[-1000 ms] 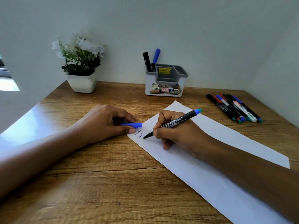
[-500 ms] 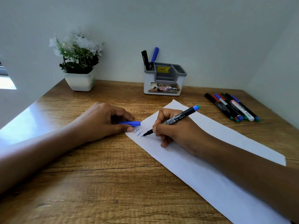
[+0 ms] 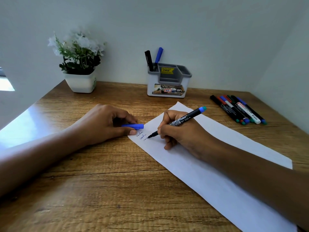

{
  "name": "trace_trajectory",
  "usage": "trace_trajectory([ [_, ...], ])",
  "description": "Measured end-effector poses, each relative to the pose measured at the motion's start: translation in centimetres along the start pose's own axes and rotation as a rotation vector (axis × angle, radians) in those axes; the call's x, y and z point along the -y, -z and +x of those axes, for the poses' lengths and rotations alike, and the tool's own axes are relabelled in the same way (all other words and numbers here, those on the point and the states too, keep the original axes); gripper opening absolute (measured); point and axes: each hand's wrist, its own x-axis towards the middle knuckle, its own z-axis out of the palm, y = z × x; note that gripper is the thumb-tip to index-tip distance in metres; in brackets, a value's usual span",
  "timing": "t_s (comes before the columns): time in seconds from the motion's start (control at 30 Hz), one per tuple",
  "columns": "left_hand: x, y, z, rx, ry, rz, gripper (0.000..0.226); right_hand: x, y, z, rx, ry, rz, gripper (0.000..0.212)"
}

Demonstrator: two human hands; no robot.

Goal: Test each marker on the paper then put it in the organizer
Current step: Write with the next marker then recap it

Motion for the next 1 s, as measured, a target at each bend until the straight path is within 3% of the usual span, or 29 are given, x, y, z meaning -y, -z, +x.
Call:
trace_trajectory([
  [0.2,0.0,0.0,0.0,-0.007,-0.01,0.003,0.031,0.0,-0.1,0.0,-0.01,-0.002,0.012,0.009],
  [0.33,0.0,0.0,0.0,-0.011,-0.02,-0.009,0.03,0.0,-0.1,0.1,-0.024,-0.007,0.006,0.018],
  [0.77,0.1,0.0,0.1,-0.016,-0.036,-0.008,0.032,0.0,-0.1,0.2,-0.056,-0.011,0.013,0.016],
  [0.93,0.0,0.0,0.0,-0.015,-0.024,-0.013,0.031,0.4,0.5,0.4,-0.141,-0.049,0.353,0.019],
  [1.0,0.0,-0.1,0.0,-0.018,-0.018,-0.008,0.031,0.9,0.9,0.5,-0.168,-0.011,0.382,0.016],
])
